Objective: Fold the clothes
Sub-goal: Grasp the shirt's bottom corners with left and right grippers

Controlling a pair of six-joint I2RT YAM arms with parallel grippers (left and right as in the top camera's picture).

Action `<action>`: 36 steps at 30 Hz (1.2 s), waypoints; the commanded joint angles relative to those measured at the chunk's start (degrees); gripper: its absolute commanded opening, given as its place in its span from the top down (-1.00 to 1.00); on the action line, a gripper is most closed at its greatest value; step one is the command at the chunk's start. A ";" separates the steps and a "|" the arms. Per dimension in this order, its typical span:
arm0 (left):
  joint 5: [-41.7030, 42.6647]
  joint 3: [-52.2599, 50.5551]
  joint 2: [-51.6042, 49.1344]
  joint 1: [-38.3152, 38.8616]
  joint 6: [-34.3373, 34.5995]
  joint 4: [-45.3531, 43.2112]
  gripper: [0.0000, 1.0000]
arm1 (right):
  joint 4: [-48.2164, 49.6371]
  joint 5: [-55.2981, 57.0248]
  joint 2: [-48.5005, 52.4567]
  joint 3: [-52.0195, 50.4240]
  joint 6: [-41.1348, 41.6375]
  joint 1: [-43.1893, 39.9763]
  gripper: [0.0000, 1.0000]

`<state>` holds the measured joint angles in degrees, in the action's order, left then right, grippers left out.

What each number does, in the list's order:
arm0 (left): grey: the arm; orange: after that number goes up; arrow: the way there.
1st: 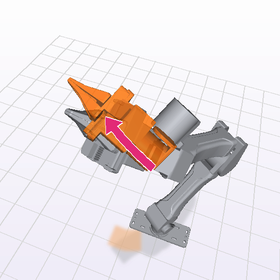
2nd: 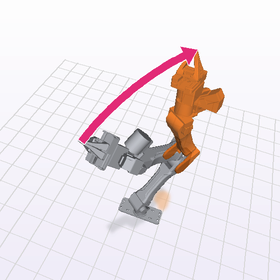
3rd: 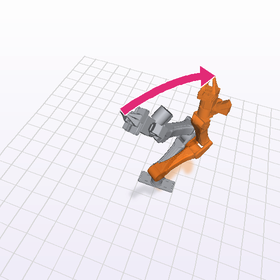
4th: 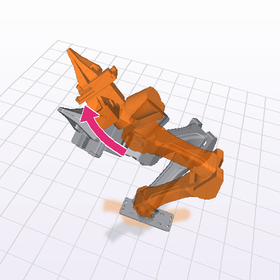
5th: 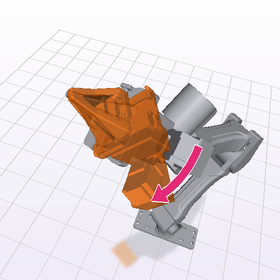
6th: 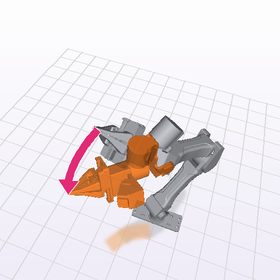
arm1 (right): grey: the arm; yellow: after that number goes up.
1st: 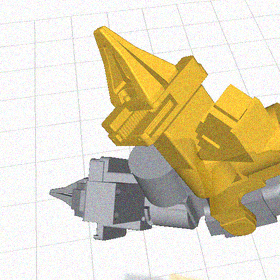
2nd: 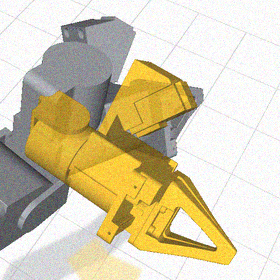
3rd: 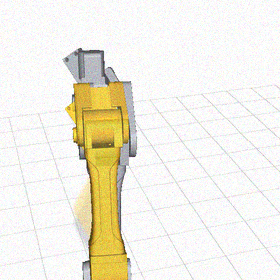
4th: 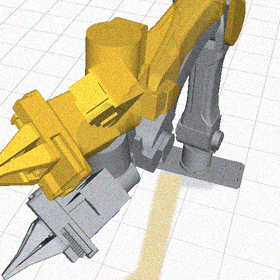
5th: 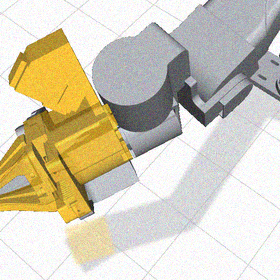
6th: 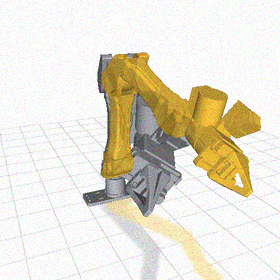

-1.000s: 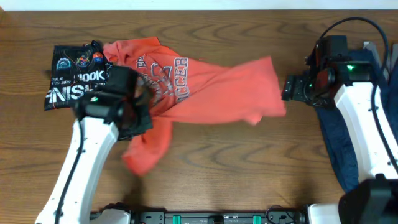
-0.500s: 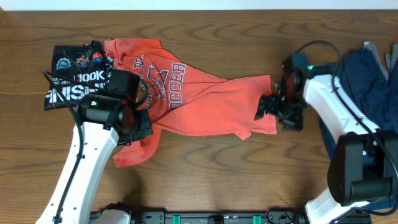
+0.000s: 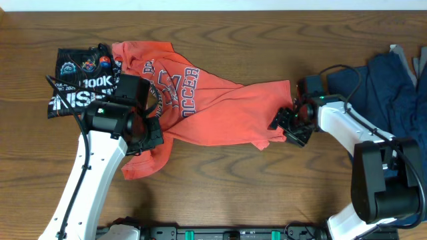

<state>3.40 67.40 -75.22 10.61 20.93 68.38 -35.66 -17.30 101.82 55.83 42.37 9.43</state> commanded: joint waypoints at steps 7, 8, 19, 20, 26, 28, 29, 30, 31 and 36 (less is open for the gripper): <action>-0.35 0.20 0.00 0.15 -0.55 0.15 0.89 | 2.19 15.45 0.46 -1.18 2.16 -1.05 0.98; 0.50 0.20 0.00 0.24 -0.57 0.13 0.88 | 2.05 15.61 -0.15 -0.76 0.79 -1.92 0.98; 10.38 0.20 -0.04 10.97 2.38 -2.84 0.88 | -8.94 16.00 -7.78 11.43 -12.31 -12.61 0.98; 11.21 0.20 -0.13 12.90 3.21 -3.37 0.88 | -9.75 16.02 -7.87 12.04 -12.98 -13.14 0.98; 16.70 0.20 -1.36 23.78 4.50 -4.79 -0.02 | -11.96 17.59 -7.85 12.63 -13.79 -14.75 0.98; 15.10 0.20 -1.77 26.12 2.84 -4.61 -0.22 | -11.98 18.12 -7.85 12.63 -13.79 -14.84 0.98; 13.25 0.20 -1.84 26.67 2.49 -4.33 -0.23 | -11.98 18.40 -7.85 12.66 -13.77 -14.84 0.98; 10.69 0.20 -1.84 26.86 2.47 -3.72 -0.22 | -11.98 18.47 -7.85 12.63 -13.77 -14.84 0.98; 7.08 0.20 -1.84 26.77 2.49 -2.69 -0.23 | -11.98 18.64 -7.85 12.63 -13.79 -14.84 0.98; -10.84 0.20 -1.84 21.73 7.52 1.70 -0.27 | -12.15 18.84 -7.85 12.63 -14.38 -15.06 0.98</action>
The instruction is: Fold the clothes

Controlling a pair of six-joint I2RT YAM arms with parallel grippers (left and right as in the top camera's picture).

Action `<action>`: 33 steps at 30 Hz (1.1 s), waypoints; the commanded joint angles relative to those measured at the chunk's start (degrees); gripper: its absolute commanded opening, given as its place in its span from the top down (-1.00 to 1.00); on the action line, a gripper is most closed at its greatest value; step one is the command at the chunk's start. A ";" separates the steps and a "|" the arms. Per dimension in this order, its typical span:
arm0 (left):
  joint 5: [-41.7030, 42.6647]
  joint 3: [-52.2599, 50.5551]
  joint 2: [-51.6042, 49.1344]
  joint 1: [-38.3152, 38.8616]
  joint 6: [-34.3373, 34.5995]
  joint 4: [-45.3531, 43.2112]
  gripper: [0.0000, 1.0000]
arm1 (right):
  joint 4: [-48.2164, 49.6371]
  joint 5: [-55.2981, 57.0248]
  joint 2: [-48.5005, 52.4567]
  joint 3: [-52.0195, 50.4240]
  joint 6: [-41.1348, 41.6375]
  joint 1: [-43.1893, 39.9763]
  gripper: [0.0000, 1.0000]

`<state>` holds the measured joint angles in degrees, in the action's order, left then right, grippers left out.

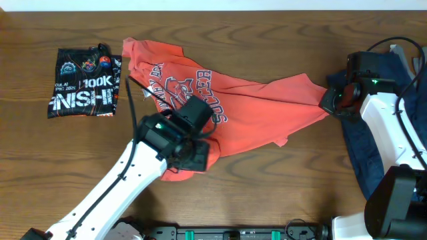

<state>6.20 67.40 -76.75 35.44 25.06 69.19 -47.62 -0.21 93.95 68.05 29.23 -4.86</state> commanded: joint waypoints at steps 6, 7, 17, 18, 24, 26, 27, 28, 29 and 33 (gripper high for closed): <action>-13.68 -0.92 -0.85 -14.38 6.80 -1.86 -0.30 | -1.49 1.95 0.02 0.42 -2.14 -1.14 0.98; -12.02 -1.79 -1.18 -15.61 6.78 -2.80 -0.29 | -1.57 1.95 0.02 0.42 -2.21 -1.14 0.97; 3.08 -17.73 -8.35 -18.01 6.56 -19.96 -0.46 | -3.21 1.92 0.02 0.42 -2.75 -1.14 0.96; 4.59 -18.36 -9.25 -18.01 6.54 -20.98 -0.47 | -3.26 1.92 0.02 0.42 -2.75 -1.14 0.95; 18.34 -18.86 -12.37 -17.05 5.01 -21.18 -0.17 | -4.11 1.92 0.02 0.42 -3.19 -1.14 0.95; 21.62 -18.86 -12.35 -15.65 5.01 -19.26 0.20 | -4.09 1.95 0.02 0.42 -3.19 -1.14 0.95; 21.94 -18.86 -12.35 -14.88 5.03 -18.27 0.38 | -4.07 1.92 0.02 0.42 -3.17 -1.14 0.95; 21.88 -18.86 -12.35 -13.97 5.01 -16.90 0.56 | -4.09 1.92 0.02 0.42 -3.19 -1.14 0.95; 21.86 -18.86 -12.35 -13.22 5.01 -15.85 0.73 | -4.09 1.95 0.02 0.42 -3.19 -1.14 0.95; 21.64 -18.86 -12.33 -11.08 5.01 -13.53 0.88 | -4.04 1.92 0.02 0.42 -3.17 -1.14 0.95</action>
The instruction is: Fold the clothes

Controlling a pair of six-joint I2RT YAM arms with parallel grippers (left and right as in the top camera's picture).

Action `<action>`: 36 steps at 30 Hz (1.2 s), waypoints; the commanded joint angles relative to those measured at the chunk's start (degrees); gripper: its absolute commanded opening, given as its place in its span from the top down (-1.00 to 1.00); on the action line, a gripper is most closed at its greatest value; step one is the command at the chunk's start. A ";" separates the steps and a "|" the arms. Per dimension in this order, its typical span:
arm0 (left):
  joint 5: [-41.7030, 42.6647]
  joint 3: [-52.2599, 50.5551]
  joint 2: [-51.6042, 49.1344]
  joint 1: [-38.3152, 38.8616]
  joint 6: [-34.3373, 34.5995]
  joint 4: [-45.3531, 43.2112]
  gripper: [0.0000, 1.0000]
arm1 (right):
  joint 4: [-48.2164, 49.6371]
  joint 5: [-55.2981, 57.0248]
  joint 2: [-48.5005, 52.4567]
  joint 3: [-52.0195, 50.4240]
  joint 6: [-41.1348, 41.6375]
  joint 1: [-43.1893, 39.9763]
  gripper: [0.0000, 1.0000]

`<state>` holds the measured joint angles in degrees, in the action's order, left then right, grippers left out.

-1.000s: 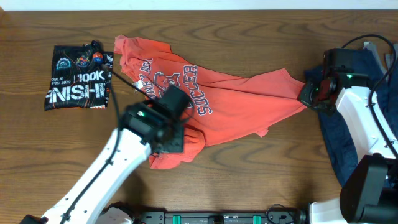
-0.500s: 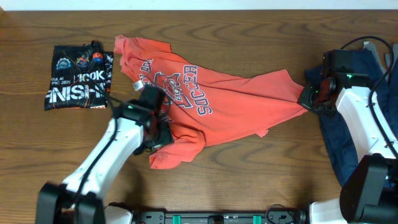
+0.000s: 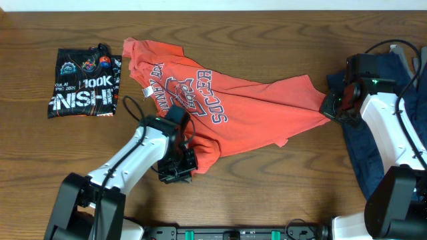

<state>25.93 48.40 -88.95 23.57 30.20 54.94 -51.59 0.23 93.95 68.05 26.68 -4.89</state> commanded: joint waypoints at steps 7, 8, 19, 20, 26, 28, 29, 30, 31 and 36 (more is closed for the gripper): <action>-7.08 0.98 0.96 0.52 -0.17 0.74 0.66 | -0.13 1.51 0.02 0.42 -0.63 -1.18 0.92; -9.79 1.40 1.38 0.48 -0.17 0.61 0.45 | -0.09 1.49 0.02 0.42 -0.61 -1.16 0.92; -24.28 2.32 2.05 0.50 -5.31 -7.52 -0.23 | -0.52 1.49 0.02 0.42 -0.61 -1.16 0.91; -25.09 2.16 1.68 0.50 -5.29 -8.33 -0.23 | -0.52 1.49 0.02 0.42 -0.61 -1.16 0.92; -24.90 1.95 -0.57 0.50 -5.31 -9.03 0.03 | -0.72 1.49 0.02 0.42 -0.61 -1.16 0.91; -24.90 1.97 -0.55 0.50 -5.31 -9.01 0.32 | -0.72 1.49 0.02 0.42 -0.61 -1.16 0.92; -24.87 1.97 -0.55 0.50 -5.31 -8.96 0.45 | -0.72 1.49 0.02 0.42 -0.61 -1.18 0.92; -24.87 1.97 -0.55 0.50 -5.31 -8.79 0.62 | -0.72 1.49 0.02 0.42 -0.61 -1.18 0.92; -24.85 1.97 -0.55 0.50 -5.33 -8.74 0.76 | -0.72 1.49 0.02 0.42 -0.61 -1.16 0.92; -21.88 1.97 -0.55 0.50 -7.50 -8.35 0.80 | -1.01 1.51 0.02 0.42 -0.63 -1.22 0.92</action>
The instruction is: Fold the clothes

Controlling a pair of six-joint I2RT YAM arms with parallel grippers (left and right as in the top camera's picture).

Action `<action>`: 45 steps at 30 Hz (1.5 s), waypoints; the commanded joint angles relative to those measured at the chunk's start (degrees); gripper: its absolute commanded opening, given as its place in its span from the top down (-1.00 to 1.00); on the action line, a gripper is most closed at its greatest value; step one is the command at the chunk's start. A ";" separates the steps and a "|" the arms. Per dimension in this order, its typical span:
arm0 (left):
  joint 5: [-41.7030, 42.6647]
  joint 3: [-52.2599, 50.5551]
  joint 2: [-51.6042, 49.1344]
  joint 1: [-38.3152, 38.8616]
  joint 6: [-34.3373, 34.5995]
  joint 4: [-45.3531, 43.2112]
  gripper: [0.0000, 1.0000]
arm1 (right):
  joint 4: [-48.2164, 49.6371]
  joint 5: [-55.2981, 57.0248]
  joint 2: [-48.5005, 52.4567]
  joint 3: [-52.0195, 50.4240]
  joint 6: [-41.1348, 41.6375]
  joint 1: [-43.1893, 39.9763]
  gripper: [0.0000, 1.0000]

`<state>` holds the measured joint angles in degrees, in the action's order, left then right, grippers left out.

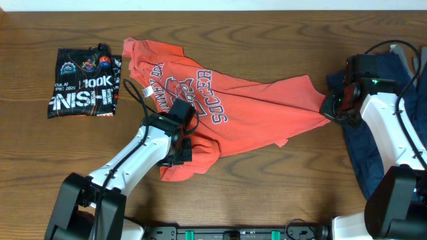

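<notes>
An orange T-shirt [227, 113] with a "SOCCER" print lies crumpled and stretched across the middle of the table. My left gripper [181, 151] sits low over its lower-left part, just above the bunched sleeve. From above I cannot make out how its jaws stand. My right gripper [331, 107] is at the shirt's right edge, and the cloth runs taut into it, so it looks shut on the fabric.
A folded black shirt [83, 90] with white lettering lies at the back left, apart from the orange one. A pile of dark blue clothes [390, 100] lies at the right edge under the right arm. Bare wood table [267, 187] runs along the front.
My left gripper has moved a little back from the shirt's lower-left edge onto the cloth, and the bunched sleeve now shows in front of it. The right gripper and the shirt have not moved.
At first the orange shirt overlapped the black folded shirt, with both grippers at its ends. Then it lay farther right, clear of the black shirt, its right end pulled toward the blue pile. The left gripper then stood at the lower-left edge, and now slightly farther back.
</notes>
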<state>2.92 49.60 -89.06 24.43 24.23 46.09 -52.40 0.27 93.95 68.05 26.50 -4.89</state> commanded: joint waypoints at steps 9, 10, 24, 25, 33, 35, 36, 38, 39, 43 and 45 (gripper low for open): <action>1.46 0.74 -0.44 -0.35 -1.73 4.46 -0.07 | -0.85 2.34 0.02 0.42 -0.46 -1.22 0.92; 2.40 0.74 -0.46 -0.35 -2.49 4.31 -0.07 | -0.85 2.36 0.02 0.42 -0.46 -1.22 0.92; 7.37 0.76 -4.48 -0.35 -4.09 2.67 0.53 | -1.01 2.78 0.02 0.42 -0.46 -1.22 0.93; 7.41 0.79 -4.46 -0.35 -4.09 2.69 0.74 | -0.98 2.78 0.02 0.42 -0.44 -1.22 0.93; 11.72 4.37 0.11 -0.33 -4.04 12.00 0.88 | -0.96 2.82 0.02 0.42 -0.44 -1.22 0.93; 19.67 4.63 2.12 0.17 -4.02 12.76 0.88 | -0.96 2.99 0.02 0.42 -0.46 -1.33 0.93; 23.39 4.63 2.91 0.66 -3.63 12.79 0.88 | -0.98 2.97 0.02 0.42 -0.44 -1.51 0.92; 28.44 4.63 4.20 2.47 -0.98 12.70 0.88 | -0.98 2.97 0.02 0.42 -0.44 -1.92 0.92; 29.09 4.63 4.55 3.63 0.44 12.61 0.88 | -0.98 2.97 0.02 0.42 -0.46 -2.16 0.92; 29.05 4.63 4.44 10.19 4.46 12.59 0.87 | -1.03 2.95 0.02 0.42 -0.46 -3.04 0.92; 29.00 4.63 4.39 13.33 4.59 12.33 0.82 | -1.07 2.97 0.02 0.42 -0.46 -3.43 0.92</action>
<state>28.86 53.52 -84.64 34.59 26.09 58.24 -53.21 1.72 93.95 68.05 26.50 -7.11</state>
